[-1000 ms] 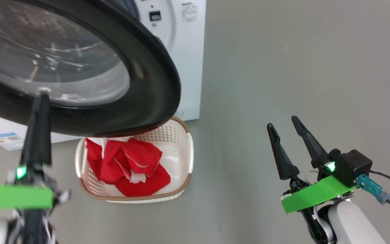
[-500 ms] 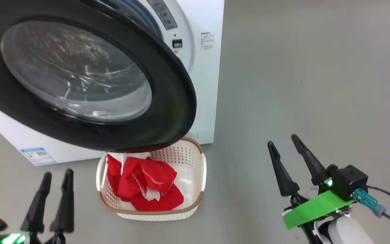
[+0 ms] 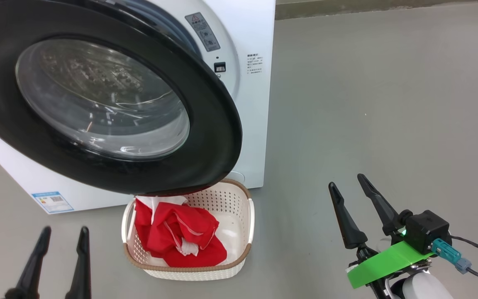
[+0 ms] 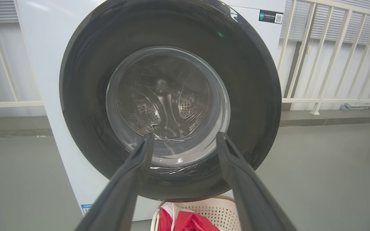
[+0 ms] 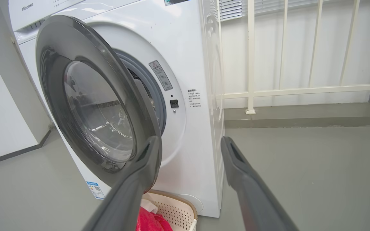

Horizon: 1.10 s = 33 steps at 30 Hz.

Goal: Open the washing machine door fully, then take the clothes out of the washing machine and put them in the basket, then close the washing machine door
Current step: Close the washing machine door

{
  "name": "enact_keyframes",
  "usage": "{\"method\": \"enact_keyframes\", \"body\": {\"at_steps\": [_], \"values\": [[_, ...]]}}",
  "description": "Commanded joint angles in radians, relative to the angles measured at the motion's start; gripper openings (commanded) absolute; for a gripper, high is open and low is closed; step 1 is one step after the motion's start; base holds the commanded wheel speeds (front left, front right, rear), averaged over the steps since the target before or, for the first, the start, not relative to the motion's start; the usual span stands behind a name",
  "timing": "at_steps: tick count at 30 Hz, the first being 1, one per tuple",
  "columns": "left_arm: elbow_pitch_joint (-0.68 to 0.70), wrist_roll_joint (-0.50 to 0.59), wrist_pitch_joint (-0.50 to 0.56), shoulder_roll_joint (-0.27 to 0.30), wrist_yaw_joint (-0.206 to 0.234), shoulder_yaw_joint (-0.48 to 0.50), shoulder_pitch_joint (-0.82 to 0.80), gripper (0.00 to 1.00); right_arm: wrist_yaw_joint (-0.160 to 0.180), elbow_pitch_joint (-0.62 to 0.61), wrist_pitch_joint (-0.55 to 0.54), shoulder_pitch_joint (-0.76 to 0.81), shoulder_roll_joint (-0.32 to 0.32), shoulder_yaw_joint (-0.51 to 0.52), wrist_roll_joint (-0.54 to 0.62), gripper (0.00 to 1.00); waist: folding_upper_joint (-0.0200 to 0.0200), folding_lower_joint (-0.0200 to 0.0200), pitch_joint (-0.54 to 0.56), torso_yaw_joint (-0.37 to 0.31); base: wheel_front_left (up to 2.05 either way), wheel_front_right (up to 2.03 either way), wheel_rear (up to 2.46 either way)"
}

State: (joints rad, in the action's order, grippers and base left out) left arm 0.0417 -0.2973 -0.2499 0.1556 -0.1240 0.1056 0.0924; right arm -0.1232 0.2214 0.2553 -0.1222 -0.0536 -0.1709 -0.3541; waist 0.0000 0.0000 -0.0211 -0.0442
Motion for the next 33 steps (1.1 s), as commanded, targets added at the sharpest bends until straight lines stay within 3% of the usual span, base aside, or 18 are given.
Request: {"method": "enact_keyframes", "body": {"at_steps": [1, 5, 33], "values": [[0.012, 0.030, -0.012, 0.009, -0.004, 0.045, -0.006, 1.00, -0.008, -0.027, 0.006, -0.010, 0.003, -0.016, 0.013, 1.00, 0.0000, 0.0000, 0.000, -0.002, 0.00, 0.00, 0.00], [-0.002, 0.029, -0.012, -0.017, -0.006, 0.061, 0.004, 1.00, -0.008, -0.030, 0.006, -0.006, 0.003, -0.015, 0.014, 1.00, 0.0000, 0.0000, -0.002, -0.007, 0.00, 0.00, 0.00], [-0.045, 0.031, -0.012, 0.000, -0.007, 0.017, -0.001, 1.00, -0.008, -0.037, 0.006, -0.008, 0.003, -0.023, 0.003, 1.00, 0.0000, 0.0000, -0.013, -0.009, 0.00, 0.00, 0.00]]}}
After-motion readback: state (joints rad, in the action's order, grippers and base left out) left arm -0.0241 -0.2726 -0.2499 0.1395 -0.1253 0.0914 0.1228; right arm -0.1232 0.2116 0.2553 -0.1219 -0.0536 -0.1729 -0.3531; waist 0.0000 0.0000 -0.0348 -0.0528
